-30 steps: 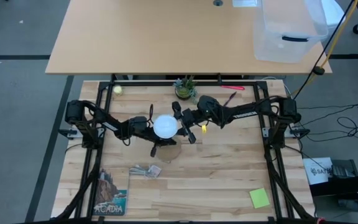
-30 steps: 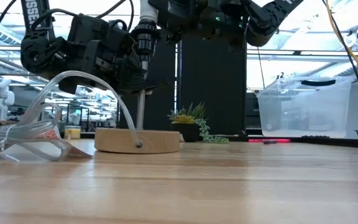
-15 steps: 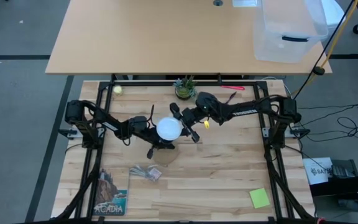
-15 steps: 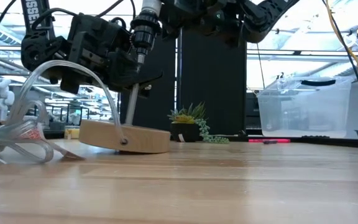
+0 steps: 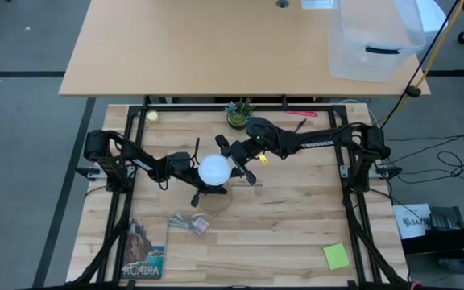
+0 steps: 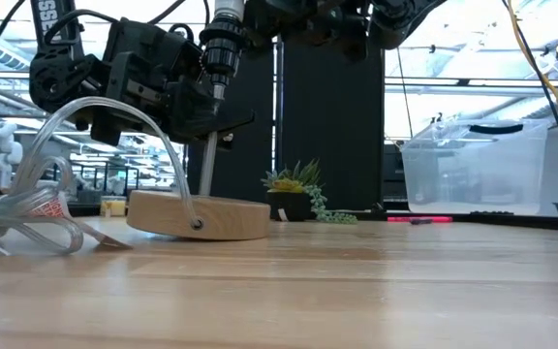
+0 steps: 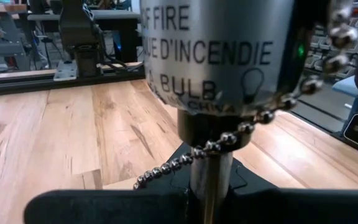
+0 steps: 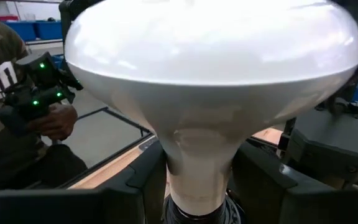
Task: Screw lightbulb
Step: Remove the lightbulb from the lamp
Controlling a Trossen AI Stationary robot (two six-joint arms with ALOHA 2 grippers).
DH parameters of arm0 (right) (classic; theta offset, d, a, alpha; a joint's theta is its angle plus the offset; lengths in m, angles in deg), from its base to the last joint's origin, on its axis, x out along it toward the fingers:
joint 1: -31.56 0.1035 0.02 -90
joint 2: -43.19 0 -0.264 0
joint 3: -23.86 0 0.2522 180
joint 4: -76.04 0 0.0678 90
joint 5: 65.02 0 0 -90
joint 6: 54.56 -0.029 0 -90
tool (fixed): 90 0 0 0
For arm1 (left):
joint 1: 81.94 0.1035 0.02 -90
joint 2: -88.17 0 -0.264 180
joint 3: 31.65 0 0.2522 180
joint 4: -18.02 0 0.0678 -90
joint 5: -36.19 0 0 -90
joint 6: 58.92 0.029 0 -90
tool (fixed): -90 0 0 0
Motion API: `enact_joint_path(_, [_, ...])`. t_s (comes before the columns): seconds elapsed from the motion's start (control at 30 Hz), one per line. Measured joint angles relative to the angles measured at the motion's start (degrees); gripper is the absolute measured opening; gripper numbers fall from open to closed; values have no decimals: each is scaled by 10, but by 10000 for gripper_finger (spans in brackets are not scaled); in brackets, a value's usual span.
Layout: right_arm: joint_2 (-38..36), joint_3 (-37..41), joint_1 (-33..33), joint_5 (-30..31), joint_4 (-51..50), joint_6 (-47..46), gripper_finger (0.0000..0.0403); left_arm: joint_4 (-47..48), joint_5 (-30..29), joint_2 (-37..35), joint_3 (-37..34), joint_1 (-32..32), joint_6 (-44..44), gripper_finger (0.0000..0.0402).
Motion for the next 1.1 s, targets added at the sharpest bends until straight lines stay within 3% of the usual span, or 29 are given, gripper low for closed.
enact_joint_path(0.17, [0,-11,0,-5,-21,9,153,0,-2,0,0,0,2,22])
enact_joint_path(0.3, [0,-11,8,45,-27,-3,161,1,-23,1,-1,0,4,22])
enact_joint_path(0.63, [-9,-17,23,92,-58,5,253,0,-52,1,-2,1,2,22])
enact_joint_path(0.8, [-28,-16,22,105,-122,14,274,-13,-71,1,-1,1,0,22])
enact_joint_path(1.1, [-59,-15,29,240,-203,51,276,-31,-182,2,-1,2,-4,22])
